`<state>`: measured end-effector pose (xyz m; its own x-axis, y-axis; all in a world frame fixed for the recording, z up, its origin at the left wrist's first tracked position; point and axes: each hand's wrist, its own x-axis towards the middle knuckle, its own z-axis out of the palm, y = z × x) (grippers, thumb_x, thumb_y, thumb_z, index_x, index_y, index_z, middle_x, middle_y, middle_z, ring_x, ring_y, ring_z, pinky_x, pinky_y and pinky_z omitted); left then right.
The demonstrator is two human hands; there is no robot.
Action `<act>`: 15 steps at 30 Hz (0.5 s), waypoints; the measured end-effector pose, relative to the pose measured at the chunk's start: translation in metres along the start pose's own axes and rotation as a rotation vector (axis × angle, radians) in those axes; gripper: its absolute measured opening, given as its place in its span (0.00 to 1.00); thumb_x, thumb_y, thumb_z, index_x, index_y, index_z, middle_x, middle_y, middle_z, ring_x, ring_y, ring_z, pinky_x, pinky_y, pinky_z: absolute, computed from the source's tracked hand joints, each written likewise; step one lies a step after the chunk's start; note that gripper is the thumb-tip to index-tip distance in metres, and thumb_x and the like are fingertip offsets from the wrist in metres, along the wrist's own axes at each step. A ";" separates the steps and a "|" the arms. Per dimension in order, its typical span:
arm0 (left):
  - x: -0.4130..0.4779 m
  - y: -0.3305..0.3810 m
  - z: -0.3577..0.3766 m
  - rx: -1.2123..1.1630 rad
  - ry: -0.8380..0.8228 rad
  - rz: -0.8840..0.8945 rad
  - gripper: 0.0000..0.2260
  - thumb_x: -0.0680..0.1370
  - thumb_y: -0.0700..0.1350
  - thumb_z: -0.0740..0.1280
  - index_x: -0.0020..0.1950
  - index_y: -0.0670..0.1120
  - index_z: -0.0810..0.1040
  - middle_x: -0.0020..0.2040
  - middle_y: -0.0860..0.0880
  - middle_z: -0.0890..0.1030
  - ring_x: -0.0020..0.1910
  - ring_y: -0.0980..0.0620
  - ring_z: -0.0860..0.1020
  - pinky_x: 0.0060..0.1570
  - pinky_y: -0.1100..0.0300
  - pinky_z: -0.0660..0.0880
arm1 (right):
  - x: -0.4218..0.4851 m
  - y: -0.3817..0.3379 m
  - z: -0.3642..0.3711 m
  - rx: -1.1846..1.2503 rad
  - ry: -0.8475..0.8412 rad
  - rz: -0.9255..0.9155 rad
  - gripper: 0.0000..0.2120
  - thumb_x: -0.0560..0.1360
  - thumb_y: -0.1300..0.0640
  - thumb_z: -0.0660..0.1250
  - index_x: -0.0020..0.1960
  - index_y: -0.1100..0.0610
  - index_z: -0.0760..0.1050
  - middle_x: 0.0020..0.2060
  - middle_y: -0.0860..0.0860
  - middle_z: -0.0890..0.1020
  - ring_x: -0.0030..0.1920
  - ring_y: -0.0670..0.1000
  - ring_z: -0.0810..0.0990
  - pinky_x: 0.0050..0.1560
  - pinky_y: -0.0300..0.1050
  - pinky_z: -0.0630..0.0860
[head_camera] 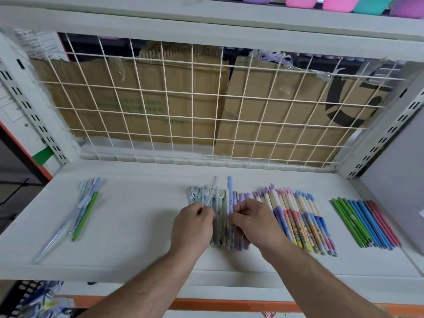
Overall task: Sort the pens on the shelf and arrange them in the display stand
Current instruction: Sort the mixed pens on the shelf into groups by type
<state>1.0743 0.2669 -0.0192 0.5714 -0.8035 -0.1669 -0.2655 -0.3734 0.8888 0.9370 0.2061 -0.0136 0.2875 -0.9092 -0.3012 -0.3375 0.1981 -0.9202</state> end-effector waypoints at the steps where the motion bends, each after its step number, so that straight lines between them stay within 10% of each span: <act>1: 0.004 -0.002 0.000 0.050 0.022 0.030 0.13 0.75 0.44 0.66 0.33 0.42 0.70 0.25 0.51 0.69 0.29 0.49 0.67 0.30 0.56 0.62 | 0.000 0.000 0.000 0.009 -0.002 0.004 0.03 0.74 0.68 0.69 0.44 0.63 0.75 0.32 0.58 0.78 0.24 0.52 0.71 0.22 0.41 0.68; 15: 0.021 -0.022 -0.021 0.147 0.008 0.010 0.07 0.73 0.45 0.70 0.51 0.51 0.77 0.36 0.52 0.82 0.31 0.60 0.79 0.25 0.73 0.67 | 0.015 -0.002 0.031 -0.305 0.049 -0.082 0.03 0.73 0.60 0.70 0.45 0.57 0.77 0.33 0.53 0.83 0.26 0.47 0.77 0.29 0.40 0.75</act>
<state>1.1085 0.2680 -0.0331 0.5738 -0.8043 -0.1545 -0.3820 -0.4298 0.8182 0.9697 0.2035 -0.0245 0.2839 -0.9355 -0.2103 -0.5708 0.0113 -0.8210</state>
